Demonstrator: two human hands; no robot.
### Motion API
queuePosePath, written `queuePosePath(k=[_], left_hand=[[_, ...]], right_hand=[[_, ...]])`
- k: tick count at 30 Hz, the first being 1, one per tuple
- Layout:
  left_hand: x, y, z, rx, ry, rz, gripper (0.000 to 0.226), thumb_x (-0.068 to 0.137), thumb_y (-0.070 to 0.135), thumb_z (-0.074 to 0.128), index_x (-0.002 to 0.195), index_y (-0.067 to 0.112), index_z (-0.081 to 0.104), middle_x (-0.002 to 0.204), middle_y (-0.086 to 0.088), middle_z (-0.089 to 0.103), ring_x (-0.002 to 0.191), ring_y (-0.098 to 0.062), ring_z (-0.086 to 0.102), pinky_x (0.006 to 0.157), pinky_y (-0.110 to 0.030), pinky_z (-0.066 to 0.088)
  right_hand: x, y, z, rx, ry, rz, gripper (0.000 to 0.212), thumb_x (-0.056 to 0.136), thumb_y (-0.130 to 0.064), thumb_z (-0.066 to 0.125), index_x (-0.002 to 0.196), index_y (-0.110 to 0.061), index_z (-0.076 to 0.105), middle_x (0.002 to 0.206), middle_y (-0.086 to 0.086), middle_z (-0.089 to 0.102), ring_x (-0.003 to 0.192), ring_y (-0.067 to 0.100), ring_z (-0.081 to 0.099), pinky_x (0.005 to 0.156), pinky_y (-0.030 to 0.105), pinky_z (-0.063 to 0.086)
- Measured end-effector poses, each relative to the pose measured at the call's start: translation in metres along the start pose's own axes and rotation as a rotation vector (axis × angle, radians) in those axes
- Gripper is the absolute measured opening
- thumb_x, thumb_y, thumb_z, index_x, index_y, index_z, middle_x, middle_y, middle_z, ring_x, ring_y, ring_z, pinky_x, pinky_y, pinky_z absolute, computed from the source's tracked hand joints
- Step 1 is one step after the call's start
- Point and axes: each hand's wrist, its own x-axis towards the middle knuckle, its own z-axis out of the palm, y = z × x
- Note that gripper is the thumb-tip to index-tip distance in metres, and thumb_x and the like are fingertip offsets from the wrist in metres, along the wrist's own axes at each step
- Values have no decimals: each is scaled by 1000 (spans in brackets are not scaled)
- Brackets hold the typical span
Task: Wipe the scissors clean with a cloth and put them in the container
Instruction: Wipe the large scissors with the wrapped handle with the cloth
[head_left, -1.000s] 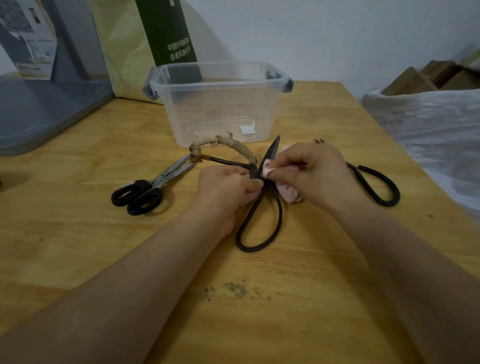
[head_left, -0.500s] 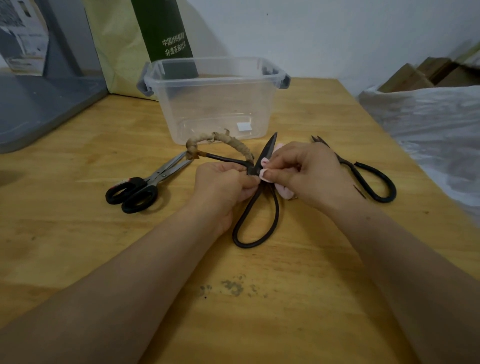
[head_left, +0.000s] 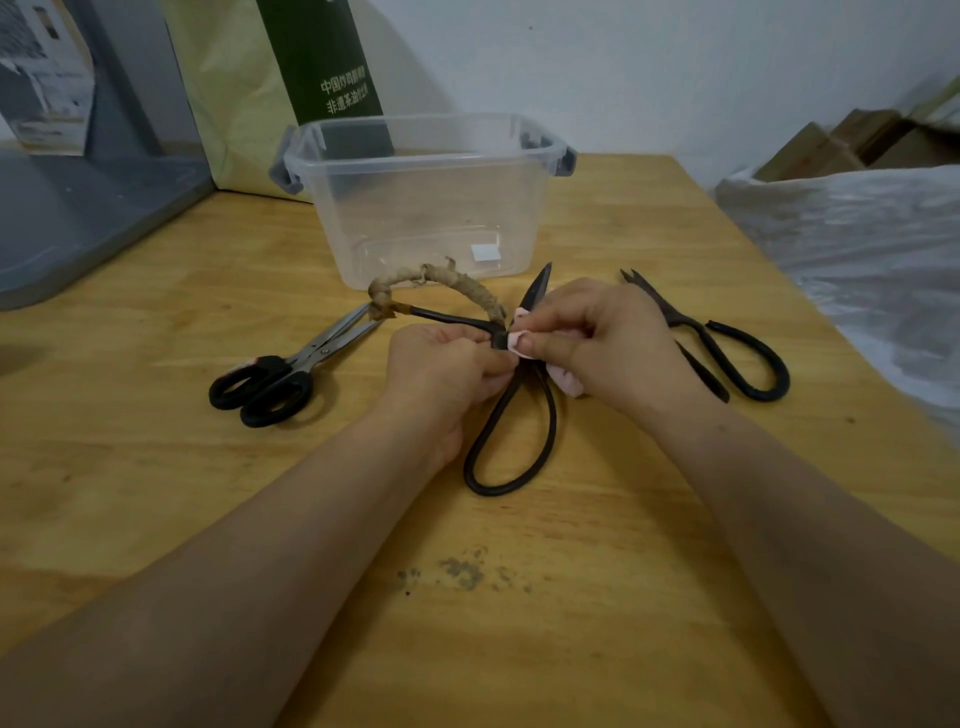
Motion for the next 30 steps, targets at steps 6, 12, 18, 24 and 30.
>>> queuePosePath(k=[6,12,18,24,30], left_hand=[[-1,0,2,13,33,17,16,76,-15,63,81,0,67,86,-17,71,79,-25,71,71,-29,60],[-4,0,5,28,30,23,20,76,-14,64,71,5,66,81,-13,71,77,-24,72,69,-29,60],[-1,-2,3,34,25,24,15,75,-14,65,80,0,68,88,-17,71,83,-26,71,73,-29,59],[-1,-2,1,24,-23,42,20,78,-14,62,75,5,67,84,-13,73,82,-23,71,72,-27,59],[-2,-3,1,21,-17,51,20,77,-14,63,76,5,67,84,-12,73,82,-22,71,72,-26,59]], right_hand=[[9,-10,14,-133,45,68,12,82,-22,72,72,-25,67,84,-11,60,83,7,59,74,23,48],[10,-16,17,-259,118,111,30,86,-22,64,59,-29,55,64,-12,53,62,4,50,51,17,40],[12,-7,7,-193,90,141,14,87,-23,65,74,-19,63,69,-11,52,68,6,51,59,24,44],[6,4,-8,27,141,76,8,80,-22,74,76,-26,68,79,-8,65,80,9,62,71,28,52],[11,7,-1,-31,42,124,18,80,-21,75,69,-28,62,92,-1,68,91,15,63,81,36,55]])
